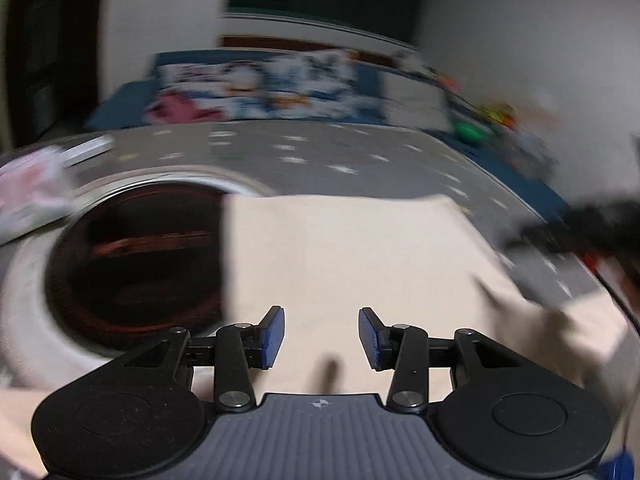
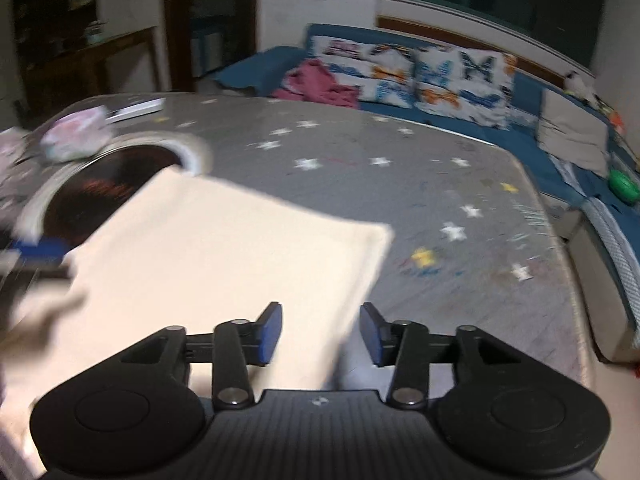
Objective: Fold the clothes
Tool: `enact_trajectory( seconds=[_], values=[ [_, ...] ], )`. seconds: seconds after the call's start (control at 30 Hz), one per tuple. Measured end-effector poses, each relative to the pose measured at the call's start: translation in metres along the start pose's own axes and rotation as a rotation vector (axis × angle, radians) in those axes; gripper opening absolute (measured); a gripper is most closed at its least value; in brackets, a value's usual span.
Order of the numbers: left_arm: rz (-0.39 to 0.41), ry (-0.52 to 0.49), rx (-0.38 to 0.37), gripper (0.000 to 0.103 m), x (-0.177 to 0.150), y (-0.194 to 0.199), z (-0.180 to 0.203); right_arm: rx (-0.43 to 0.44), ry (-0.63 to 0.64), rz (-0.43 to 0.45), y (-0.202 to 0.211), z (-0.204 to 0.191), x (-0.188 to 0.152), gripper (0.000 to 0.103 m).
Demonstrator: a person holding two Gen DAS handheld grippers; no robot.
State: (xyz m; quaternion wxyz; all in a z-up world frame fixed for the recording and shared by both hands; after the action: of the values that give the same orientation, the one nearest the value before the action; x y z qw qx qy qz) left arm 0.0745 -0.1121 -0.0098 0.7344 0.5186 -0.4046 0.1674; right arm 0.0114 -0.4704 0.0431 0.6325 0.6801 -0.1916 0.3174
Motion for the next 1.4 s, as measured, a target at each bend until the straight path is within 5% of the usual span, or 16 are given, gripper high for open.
enact_trajectory(
  seconds=[0.2,0.4,0.67,0.77,0.83,0.93,1.03,1.23,1.4],
  values=[
    [0.059,0.098,0.277,0.052,-0.003,0.039,-0.08,0.095,0.113,0.015,0.015,-0.061,-0.024,0.048],
    [0.045,0.315,0.531,0.068,-0.027,0.083,-0.176,0.148,0.22,0.033,0.017,-0.107,-0.031,0.054],
    [-0.002,0.63,0.396,0.066,-0.065,0.107,-0.213,0.173,0.253,-0.001,0.008,-0.133,-0.043,0.054],
    [-0.014,0.686,0.347,0.048,-0.069,0.104,-0.214,0.175,0.266,-0.003,0.007,-0.138,-0.045,0.054],
    [-0.018,0.69,0.341,0.02,-0.07,0.103,-0.214,0.177,0.271,0.0,0.007,-0.141,-0.046,0.054],
    [0.009,0.674,0.338,0.008,-0.066,0.102,-0.214,0.176,0.268,0.001,0.007,-0.142,-0.046,0.055],
    [0.067,0.636,0.313,0.005,-0.052,0.109,-0.206,0.176,0.267,0.001,0.007,-0.143,-0.046,0.055],
    [0.337,0.497,0.112,0.006,-0.022,0.158,-0.169,0.17,0.257,-0.005,0.006,-0.14,-0.048,0.055],
    [0.126,0.436,0.403,0.01,-0.067,0.143,-0.194,0.178,0.268,-0.012,0.007,-0.14,-0.05,0.057]
  ],
)
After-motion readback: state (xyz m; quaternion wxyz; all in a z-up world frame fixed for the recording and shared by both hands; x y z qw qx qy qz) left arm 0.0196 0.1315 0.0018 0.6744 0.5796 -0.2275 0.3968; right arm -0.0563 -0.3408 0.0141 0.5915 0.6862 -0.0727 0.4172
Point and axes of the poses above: each gripper's, at about its wrist camera, not at the fingertips, and y roughly against the way its jaws point, z to its right, x to its top, the point moved 9 cm from there along -y, roughly the way its jaws point, and after that the axes turned 4 degrees about -y, right-handed, at the moved point
